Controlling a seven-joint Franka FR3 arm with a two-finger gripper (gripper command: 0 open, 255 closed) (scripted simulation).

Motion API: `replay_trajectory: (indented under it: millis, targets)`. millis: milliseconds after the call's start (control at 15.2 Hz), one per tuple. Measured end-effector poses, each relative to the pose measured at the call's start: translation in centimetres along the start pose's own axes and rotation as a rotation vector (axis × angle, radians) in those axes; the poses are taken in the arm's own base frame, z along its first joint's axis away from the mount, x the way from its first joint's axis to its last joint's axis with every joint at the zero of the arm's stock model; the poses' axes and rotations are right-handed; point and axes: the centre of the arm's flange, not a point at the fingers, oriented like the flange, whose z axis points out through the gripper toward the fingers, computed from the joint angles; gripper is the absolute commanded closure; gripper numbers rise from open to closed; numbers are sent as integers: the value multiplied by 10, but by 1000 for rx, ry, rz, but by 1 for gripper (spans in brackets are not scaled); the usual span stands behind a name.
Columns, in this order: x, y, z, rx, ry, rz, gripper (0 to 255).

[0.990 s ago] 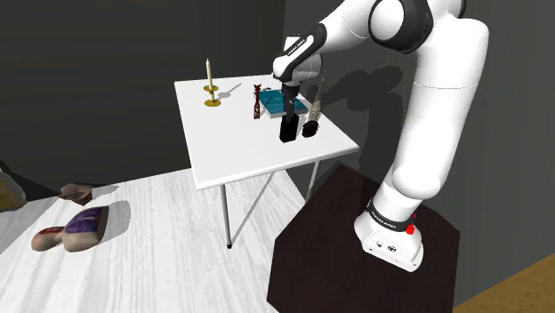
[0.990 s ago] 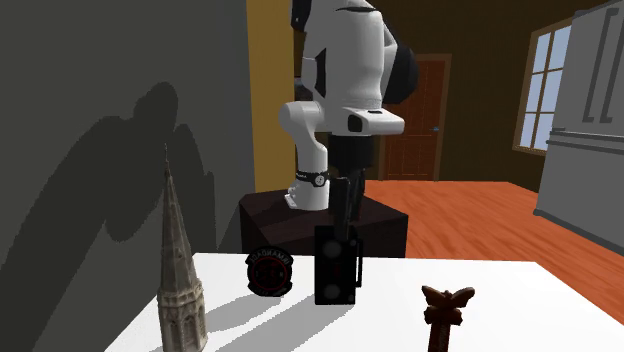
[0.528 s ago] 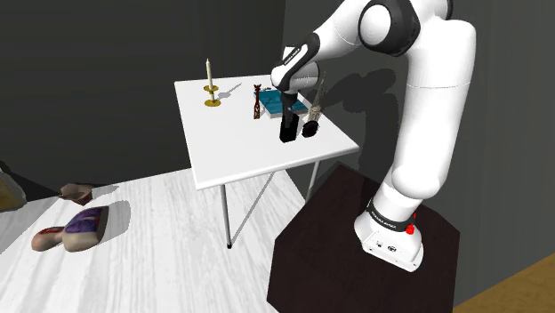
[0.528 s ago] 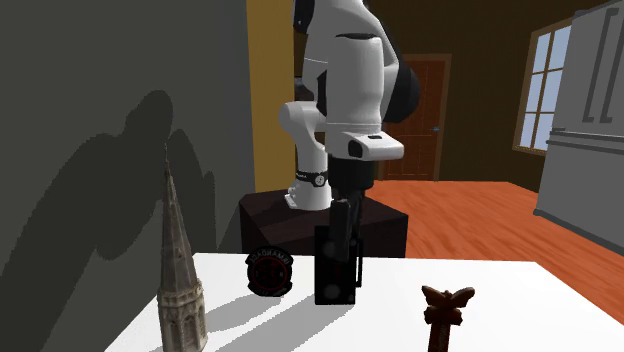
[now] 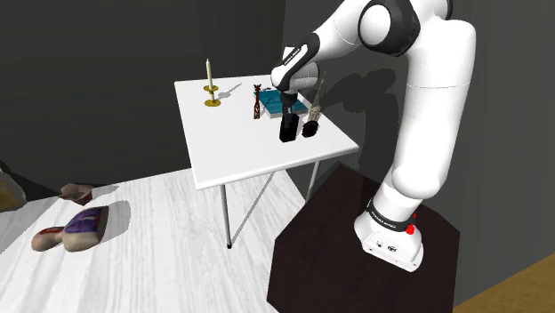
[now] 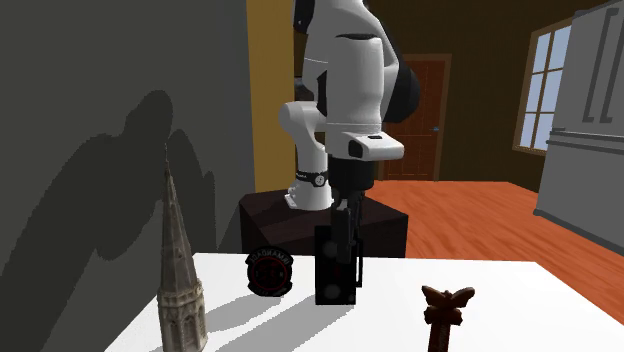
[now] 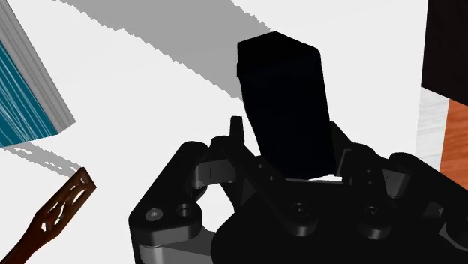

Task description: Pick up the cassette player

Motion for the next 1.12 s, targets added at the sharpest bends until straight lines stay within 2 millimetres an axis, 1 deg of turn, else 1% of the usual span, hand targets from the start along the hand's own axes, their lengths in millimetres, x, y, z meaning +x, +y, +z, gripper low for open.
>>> replay_trajectory:
  millis: [198,330,1122]
  targets:
    - [0,0,-2,0,0,0,255]
    - [-1,0,-10,1,-1,1,255]
    - [0,2,-72,1,-1,1,255]
